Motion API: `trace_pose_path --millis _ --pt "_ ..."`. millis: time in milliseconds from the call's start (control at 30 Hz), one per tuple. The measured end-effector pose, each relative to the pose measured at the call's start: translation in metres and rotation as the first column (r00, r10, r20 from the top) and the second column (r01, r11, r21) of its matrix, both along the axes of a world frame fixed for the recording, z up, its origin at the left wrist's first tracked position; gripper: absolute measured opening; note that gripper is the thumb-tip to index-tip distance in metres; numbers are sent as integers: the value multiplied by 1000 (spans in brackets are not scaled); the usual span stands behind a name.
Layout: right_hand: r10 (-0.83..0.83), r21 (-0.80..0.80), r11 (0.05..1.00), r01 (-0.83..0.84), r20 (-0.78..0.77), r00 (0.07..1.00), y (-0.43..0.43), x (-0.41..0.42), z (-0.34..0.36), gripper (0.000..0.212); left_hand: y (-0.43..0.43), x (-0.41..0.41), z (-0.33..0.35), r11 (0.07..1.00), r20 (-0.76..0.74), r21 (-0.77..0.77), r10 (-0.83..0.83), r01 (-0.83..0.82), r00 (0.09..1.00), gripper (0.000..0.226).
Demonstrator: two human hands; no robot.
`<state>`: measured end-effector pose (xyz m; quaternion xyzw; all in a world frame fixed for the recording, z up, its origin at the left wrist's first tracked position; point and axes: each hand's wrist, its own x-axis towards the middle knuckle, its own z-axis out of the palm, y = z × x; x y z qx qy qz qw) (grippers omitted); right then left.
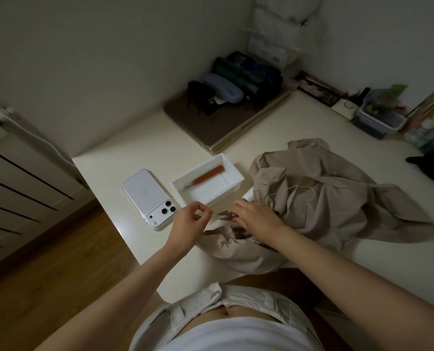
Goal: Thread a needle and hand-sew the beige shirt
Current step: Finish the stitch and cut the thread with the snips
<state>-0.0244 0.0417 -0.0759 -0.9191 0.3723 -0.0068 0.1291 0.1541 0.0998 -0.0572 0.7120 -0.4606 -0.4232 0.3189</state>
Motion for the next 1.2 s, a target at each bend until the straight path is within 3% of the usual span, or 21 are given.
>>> trace_pose_path --millis 100,233,433,533,633,833,1200 --pt "-91 10 996 93 -104 990 -1 0 -1 29 0 1 2 1000 -1 0 3 -3 1000 15" --pt "-76 -54 996 69 -144 987 -2 -1 2 29 0 1 4 1000 -33 -14 15 -15 999 15" --pt "-41 -102 994 35 -52 998 1 -12 4 33 -5 2 6 997 -121 -48 51 -57 991 15" --pt "-92 30 996 89 129 987 6 -14 13 32 -9 2 12 990 -224 -51 117 -132 968 14" --pt "-190 215 966 143 214 958 11 -14 24 33 -11 1 21 984 -355 -36 149 -173 923 12" --pt "-382 486 860 157 408 829 23 -3 41 21 -15 1 32 980 -427 -5 179 -200 886 11" --pt "-506 698 699 158 327 798 20 7 56 29 -13 -2 44 984 -501 16 161 -177 850 10"
